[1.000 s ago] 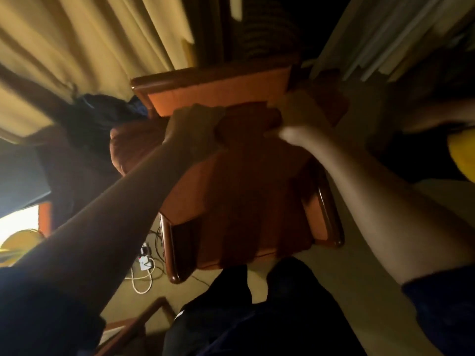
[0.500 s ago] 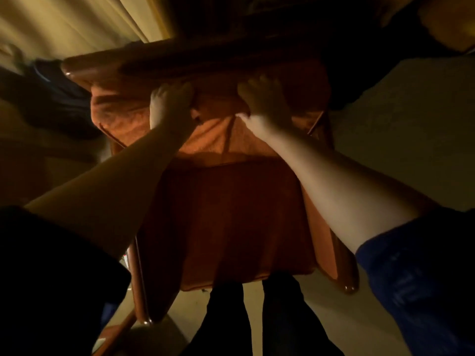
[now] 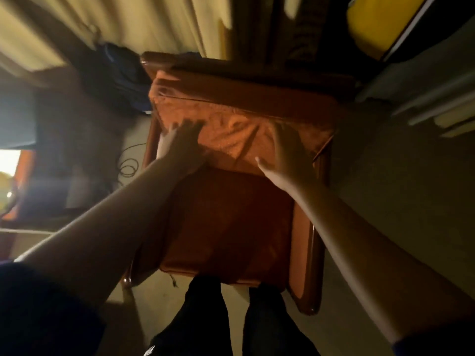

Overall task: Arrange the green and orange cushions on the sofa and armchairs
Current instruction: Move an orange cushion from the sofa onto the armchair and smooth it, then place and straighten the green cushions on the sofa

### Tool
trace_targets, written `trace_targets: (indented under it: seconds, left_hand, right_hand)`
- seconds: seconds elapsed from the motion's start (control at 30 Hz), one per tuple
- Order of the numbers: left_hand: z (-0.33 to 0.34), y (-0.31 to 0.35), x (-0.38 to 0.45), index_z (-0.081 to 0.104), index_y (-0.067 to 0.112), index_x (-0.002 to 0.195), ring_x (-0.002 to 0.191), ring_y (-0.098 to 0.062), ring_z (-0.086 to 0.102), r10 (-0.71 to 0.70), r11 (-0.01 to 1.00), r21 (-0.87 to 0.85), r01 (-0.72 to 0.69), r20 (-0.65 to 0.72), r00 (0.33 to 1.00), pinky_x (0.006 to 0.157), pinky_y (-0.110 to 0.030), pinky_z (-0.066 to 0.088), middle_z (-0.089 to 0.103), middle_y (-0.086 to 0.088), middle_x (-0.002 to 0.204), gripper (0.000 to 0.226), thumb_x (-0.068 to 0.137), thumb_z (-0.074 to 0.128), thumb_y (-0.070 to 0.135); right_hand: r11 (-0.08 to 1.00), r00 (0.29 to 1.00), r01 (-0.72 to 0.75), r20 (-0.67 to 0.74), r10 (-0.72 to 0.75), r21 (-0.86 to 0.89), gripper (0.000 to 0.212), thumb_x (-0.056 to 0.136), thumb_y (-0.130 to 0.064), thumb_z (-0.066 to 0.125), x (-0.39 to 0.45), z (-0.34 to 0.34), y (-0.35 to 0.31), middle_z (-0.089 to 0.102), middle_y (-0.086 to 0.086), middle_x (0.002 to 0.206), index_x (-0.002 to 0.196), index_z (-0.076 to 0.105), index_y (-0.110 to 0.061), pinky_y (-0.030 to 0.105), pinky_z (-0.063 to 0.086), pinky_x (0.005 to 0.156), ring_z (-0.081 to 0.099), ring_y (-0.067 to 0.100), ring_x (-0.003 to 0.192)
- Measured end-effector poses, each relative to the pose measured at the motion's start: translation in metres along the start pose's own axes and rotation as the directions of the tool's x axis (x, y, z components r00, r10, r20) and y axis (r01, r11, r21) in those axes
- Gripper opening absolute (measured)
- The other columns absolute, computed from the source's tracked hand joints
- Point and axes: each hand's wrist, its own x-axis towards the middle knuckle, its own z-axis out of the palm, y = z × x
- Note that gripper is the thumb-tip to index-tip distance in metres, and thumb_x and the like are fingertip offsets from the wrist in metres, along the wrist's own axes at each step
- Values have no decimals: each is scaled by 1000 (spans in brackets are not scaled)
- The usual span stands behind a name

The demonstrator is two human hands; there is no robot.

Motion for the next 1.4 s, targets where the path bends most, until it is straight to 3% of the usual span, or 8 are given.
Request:
trace_targets:
  seconds: [0.1, 0.37, 0.53, 0.67, 0.8, 0.9, 1.2, 1.4]
  left_hand:
    - [-19, -15, -77, 53, 28, 138, 118, -32, 58, -133, 982, -114, 148, 128, 983, 98, -47, 49, 60, -9, 131, 70, 77, 73, 55]
    - [-54, -75, -337, 62, 36, 123, 99, -16, 64, -533, 755, -481, 445, -57, 844, 84, -39, 57, 65, 9, 116, 55, 75, 69, 60]
    - [-37, -102, -529, 65, 24, 126, 95, -15, 68, -769, 563, -643, 519, -178, 614, 85, -32, 57, 68, 1, 116, 50, 82, 78, 42]
    - [-10, -110, -680, 59, 32, 133, 108, -10, 61, -929, 325, -722, 611, -125, 348, 92, -36, 55, 62, 9, 126, 54, 84, 70, 50]
    - [25, -118, -801, 54, 36, 138, 118, -17, 60, -990, 142, -714, 686, -118, 81, 96, -41, 54, 61, 5, 135, 55, 87, 68, 51]
    - [55, -125, -882, 55, 33, 138, 118, -15, 59, -995, 70, -735, 674, -95, -1, 95, -39, 53, 61, 5, 134, 55, 87, 68, 51]
    - [101, -159, -1090, 57, 33, 133, 110, -15, 63, -989, -49, -763, 644, -51, -136, 86, -42, 57, 64, 5, 128, 57, 82, 64, 57]
    - [131, -244, -1165, 59, 29, 130, 108, -18, 65, -974, -133, -844, 519, 15, -225, 84, -39, 58, 66, 1, 128, 49, 86, 74, 42]
  right_hand:
    - [992, 986, 107, 120, -114, 67, 71, 89, -36, 74, -22, -21, -47, 50, 6, 145, 148, 41, -19, 40, 47, 105, 45, 25, 136]
    - [844, 788, 480, 306, -535, 239, 73, 82, -40, 79, -104, -37, -243, 57, 5, 138, 145, 47, -22, 34, 47, 106, 54, 22, 126]
    - [632, 483, 687, 423, -766, 359, 78, 84, -46, 77, -195, -11, -371, 50, 4, 148, 150, 40, -26, 34, 47, 104, 51, 23, 132]
    - [420, 214, 785, 437, -874, 455, 78, 86, -52, 74, -288, 15, -461, 52, 2, 148, 151, 41, -24, 29, 46, 98, 52, 22, 130]
    - [296, 43, 801, 444, -895, 520, 83, 82, -59, 71, -384, 43, -531, 51, -3, 148, 151, 36, -31, 46, 55, 95, 54, 21, 128]
    - [215, -63, 816, 453, -889, 537, 82, 83, -57, 73, -461, 69, -577, 48, -6, 151, 152, 34, -34, 38, 51, 98, 53, 19, 131]
    - [162, -151, 795, 448, -881, 585, 70, 84, -55, 72, -635, 130, -691, 57, -5, 139, 144, 43, -34, 40, 53, 96, 55, 17, 126]
    - [129, -211, 789, 462, -862, 601, 68, 86, -49, 72, -689, 191, -778, 59, -2, 136, 145, 45, -29, 38, 52, 96, 56, 17, 124]
